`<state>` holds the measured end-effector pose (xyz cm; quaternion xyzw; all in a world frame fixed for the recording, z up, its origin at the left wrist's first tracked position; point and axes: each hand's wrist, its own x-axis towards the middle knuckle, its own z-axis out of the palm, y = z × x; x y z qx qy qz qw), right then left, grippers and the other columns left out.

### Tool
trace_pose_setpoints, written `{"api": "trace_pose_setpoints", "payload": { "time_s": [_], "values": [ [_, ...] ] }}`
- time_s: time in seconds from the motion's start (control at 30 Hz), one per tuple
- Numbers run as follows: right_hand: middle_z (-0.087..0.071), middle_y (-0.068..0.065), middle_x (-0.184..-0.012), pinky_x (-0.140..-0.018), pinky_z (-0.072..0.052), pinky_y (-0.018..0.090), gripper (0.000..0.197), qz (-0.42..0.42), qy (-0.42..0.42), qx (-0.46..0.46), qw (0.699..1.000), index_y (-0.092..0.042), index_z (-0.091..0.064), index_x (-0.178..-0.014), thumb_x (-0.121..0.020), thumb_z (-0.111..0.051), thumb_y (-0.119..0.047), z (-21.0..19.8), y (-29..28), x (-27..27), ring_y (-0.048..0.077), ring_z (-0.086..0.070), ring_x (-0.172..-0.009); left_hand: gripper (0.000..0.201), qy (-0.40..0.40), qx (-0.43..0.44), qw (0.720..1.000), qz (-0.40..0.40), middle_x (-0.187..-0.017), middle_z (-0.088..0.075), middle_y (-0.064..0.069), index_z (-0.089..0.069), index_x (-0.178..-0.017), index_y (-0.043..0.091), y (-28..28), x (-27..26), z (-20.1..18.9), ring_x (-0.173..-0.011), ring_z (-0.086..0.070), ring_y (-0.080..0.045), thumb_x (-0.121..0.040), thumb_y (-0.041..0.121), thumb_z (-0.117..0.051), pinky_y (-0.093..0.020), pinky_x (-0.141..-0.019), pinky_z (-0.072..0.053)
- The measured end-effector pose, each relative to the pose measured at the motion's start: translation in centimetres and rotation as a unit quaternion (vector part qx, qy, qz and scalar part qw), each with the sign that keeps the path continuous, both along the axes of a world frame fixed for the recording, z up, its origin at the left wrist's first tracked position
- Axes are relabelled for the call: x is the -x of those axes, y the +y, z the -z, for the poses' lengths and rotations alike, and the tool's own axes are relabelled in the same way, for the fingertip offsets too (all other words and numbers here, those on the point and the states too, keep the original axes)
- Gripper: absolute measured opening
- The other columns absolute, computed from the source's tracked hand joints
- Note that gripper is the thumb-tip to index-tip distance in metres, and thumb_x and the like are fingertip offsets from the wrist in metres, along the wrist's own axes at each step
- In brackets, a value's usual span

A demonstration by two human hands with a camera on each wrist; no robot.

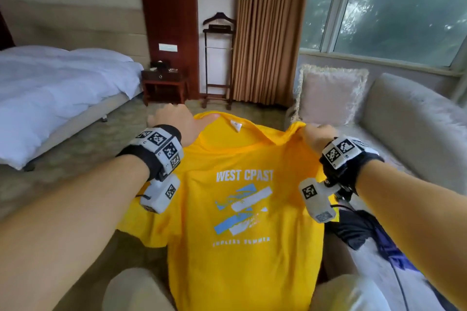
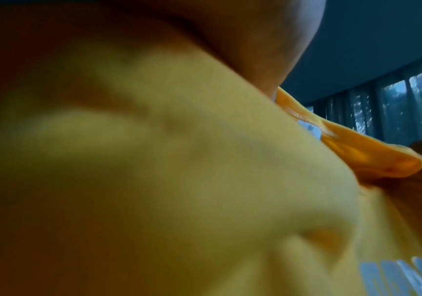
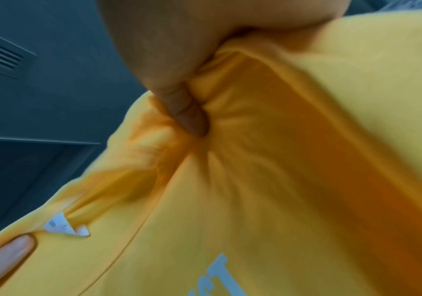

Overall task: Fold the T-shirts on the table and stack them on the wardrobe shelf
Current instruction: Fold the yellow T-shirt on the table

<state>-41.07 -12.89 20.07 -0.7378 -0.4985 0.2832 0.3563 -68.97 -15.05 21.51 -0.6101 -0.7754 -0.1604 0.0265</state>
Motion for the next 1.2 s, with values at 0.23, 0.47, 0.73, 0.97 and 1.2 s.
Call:
{"api": "trace_pose_setpoints", "payload": {
  "time_s": [0.23, 0.47, 0.73, 0.97, 1.2],
  "values": [
    [-0.057, 0.01, -0.073, -0.065, -0.044, 0.034, 0.037, 0.082, -0.023, 0.069, 0.994, -0.011, -0.054, -0.068, -0.079, -0.062, -0.045, 6.2, 7.8, 0.0, 0.026, -0.051, -0.062, 0.085, 0.063, 0.12, 0.984, 0.115, -0.073, -0.055, 0.0, -0.056, -0.064, 0.022, 8.7, 2.5, 5.8, -0.081, -0.05, -0.024, -0.046, 0.102, -0.037, -0.038, -0.076, -0.044],
    [-0.061, 0.016, -0.099, -0.073, -0.047, 0.038, 0.047, 0.1, -0.082, 0.142, 0.981, -0.007, -0.06, -0.11, -0.082, -0.057, -0.045, 14.2, 18.0, 0.7, 0.034, -0.058, -0.081, 0.047, -0.007, 0.176, 0.973, 0.146, -0.082, -0.057, 0.004, -0.05, -0.076, 0.027, 20.5, 5.2, 14.2, -0.086, -0.049, -0.021, -0.058, 0.047, -0.088, -0.035, -0.072, -0.042],
    [-0.064, 0.017, -0.102, -0.068, -0.044, 0.033, 0.049, 0.111, -0.11, 0.22, 0.963, -0.009, -0.06, -0.108, -0.083, -0.061, -0.052, 22.2, 27.8, 0.2, 0.028, -0.054, -0.072, 0.037, -0.09, 0.156, 0.983, 0.029, -0.111, -0.06, -0.01, -0.058, -0.104, 0.021, 30.4, 5.1, 24.5, -0.109, -0.052, -0.031, -0.08, 0.043, -0.075, -0.038, -0.085, -0.044],
    [-0.044, 0.02, -0.135, -0.102, -0.041, 0.05, 0.096, 0.07, -0.153, 0.29, 0.942, -0.008, -0.029, -0.142, -0.074, -0.066, -0.065, 24.8, 29.3, 1.6, 0.039, -0.044, -0.122, 0.086, -0.151, 0.281, 0.947, 0.049, -0.148, -0.036, -0.012, -0.03, -0.146, 0.009, 30.5, 6.3, 26.9, -0.132, -0.042, -0.029, -0.083, 0.058, -0.064, -0.039, -0.103, -0.04],
    [-0.042, 0.014, -0.133, -0.096, -0.041, 0.044, 0.077, -0.031, -0.264, 0.292, 0.919, -0.011, -0.043, -0.127, -0.067, -0.08, -0.043, 24.4, 24.0, 5.8, 0.034, -0.043, -0.121, 0.115, -0.026, 0.39, 0.92, 0.001, -0.156, -0.007, -0.016, -0.006, -0.154, 0.01, 24.7, 8.4, 26.4, -0.141, -0.025, -0.038, -0.074, 0.054, -0.077, -0.046, -0.107, -0.039]
  ]
}}
